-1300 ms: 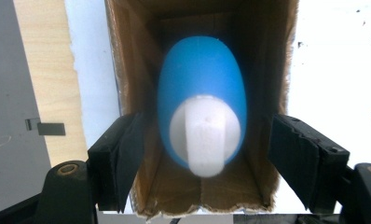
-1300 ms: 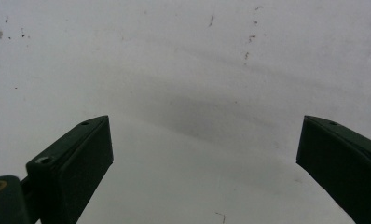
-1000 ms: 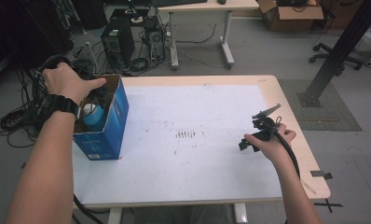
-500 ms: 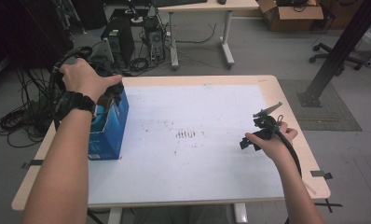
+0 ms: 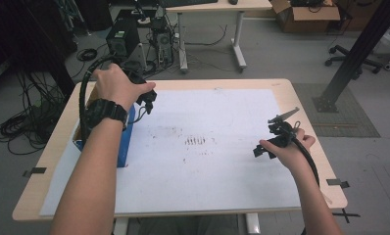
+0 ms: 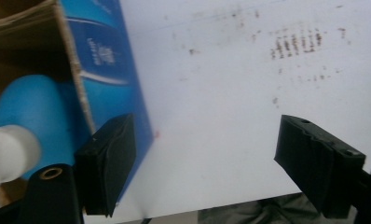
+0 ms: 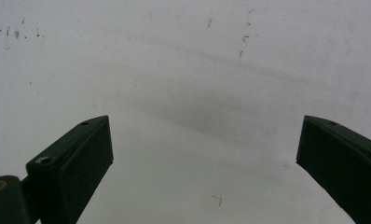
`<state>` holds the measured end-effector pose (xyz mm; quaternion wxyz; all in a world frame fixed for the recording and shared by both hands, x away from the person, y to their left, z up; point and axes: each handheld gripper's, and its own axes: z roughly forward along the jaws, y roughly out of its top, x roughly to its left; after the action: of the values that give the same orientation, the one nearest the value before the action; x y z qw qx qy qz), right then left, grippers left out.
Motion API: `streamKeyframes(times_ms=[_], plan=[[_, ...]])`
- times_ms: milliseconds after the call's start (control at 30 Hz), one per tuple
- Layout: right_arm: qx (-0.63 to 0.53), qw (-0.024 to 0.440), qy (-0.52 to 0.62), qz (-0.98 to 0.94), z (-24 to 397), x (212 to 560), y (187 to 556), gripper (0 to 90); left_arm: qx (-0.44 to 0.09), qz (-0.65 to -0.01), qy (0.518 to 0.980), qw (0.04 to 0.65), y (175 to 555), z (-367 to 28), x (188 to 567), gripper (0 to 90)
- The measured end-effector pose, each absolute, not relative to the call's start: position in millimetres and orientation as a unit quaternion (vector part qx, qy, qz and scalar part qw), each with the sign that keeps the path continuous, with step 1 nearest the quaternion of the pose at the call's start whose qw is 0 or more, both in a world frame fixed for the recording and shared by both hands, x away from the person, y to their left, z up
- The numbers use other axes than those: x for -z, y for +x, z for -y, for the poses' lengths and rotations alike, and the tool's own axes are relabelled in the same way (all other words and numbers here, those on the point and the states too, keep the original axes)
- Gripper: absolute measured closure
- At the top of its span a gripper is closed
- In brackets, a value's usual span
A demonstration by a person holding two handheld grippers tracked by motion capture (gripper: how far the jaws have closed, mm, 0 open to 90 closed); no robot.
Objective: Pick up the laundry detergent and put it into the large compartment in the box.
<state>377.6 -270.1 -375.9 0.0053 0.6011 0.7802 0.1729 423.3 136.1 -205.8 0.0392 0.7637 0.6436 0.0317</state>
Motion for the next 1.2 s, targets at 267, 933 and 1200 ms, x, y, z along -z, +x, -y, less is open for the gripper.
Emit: streamKeyframes(times_ms=[267,933,1200], plan=[[-0.178,0.01,0.598,-0.782,267.9,369.6,374.6,3.6,-0.02,-0.634,0.771,0.049,419.2,-122.8,211.4,14.3],[-0.18,0.011,0.601,-0.779,274.5,368.9,369.2,3.6,-0.007,-0.613,0.789,0.048,416.3,-96.6,226.8,5.2],[-0.18,0.01,0.599,-0.78,272.1,367.4,368.9,3.6,-0.007,-0.61,0.791,0.046,414.2,-96.7,227.2,5.1]])
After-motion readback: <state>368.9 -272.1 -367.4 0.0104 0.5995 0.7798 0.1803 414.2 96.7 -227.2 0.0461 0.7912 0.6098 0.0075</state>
